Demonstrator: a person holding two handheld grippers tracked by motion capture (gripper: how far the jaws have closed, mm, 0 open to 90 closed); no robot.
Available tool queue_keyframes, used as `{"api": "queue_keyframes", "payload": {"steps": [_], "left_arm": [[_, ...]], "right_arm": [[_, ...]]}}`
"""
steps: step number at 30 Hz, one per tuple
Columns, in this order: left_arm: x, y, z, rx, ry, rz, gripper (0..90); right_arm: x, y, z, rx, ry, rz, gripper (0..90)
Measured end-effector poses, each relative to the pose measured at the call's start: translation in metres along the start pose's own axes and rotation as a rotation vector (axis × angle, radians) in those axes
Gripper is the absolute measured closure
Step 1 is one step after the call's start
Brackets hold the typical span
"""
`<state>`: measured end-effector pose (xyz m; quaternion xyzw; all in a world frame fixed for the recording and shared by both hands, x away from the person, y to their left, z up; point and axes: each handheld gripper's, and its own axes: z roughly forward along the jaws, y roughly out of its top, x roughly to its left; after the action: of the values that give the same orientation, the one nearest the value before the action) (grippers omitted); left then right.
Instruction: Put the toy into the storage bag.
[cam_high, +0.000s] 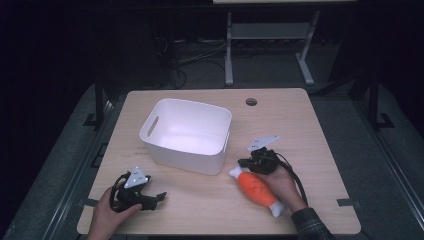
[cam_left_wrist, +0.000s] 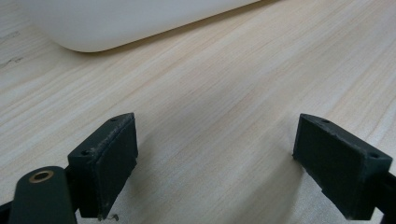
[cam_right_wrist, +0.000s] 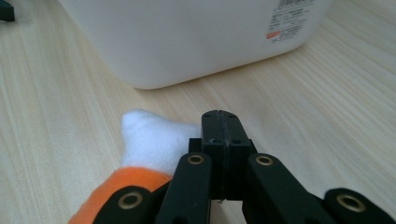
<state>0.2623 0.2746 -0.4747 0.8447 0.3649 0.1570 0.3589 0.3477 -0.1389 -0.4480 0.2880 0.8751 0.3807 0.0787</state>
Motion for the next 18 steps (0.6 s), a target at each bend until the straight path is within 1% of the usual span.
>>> {"api": "queue_keyframes", "payload": {"steps": [6,9,11,13,14,16,18], "left_arm": [[0.0,0.0,0.0,0.0,0.0,0.0,12.9],[0.0,0.0,0.0,0.0,0.0,0.0,12.9],[0.0,0.0,0.0,0.0,0.0,0.0,12.9],[-0.0001,0.0,0.0,0.0,0.0,-0.001,12.9],[0.0,0.0,0.0,0.0,0.0,0.0,12.9],[0.0,0.0,0.0,0.0,0.0,0.0,12.9],[0.0,0.0,0.0,0.0,0.0,0.0,12.9]], "right_arm": [[0.0031,0.002,0.0024,0.001,0.007,-0.012,89.6],[0.0052,0.003,0.0033,0.001,0.016,-0.006,89.6],[0.0083,0.005,0.0051,0.002,0.022,-0.02,89.7],[0.0095,0.0055,0.0055,0.005,0.022,-0.021,89.6],[0.0096,0.0054,0.006,0.004,0.024,-0.027,89.7],[0.0093,0.005,0.0054,0.008,0.022,-0.022,89.6],[0.0073,0.0045,0.0031,0.0,0.016,-0.017,89.6]]}}
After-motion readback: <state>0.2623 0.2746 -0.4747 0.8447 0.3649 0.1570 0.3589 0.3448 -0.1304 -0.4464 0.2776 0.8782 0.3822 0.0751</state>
